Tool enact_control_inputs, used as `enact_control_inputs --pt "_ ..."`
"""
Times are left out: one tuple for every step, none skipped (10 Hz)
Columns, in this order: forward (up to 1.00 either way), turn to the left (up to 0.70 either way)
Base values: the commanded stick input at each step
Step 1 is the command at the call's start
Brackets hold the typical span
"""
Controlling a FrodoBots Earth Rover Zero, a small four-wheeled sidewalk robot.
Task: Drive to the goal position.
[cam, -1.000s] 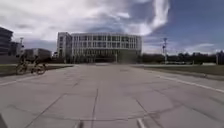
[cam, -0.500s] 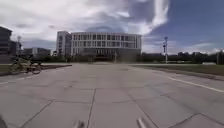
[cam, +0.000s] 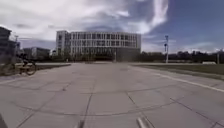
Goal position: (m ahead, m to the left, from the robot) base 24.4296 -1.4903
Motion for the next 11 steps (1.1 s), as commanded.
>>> enact_control_inputs --pt "0.7 0.0" --pt "0.7 0.0" --pt "0.85 0.0" --pt "0.85 0.0" --pt "0.93 0.0" --pt "1.0 0.0" --pt "1.0 0.0" --pt "1.0 0.0" --pt "1.0 0.0" --pt "1.0 0.0" --pt "1.0 0.0"
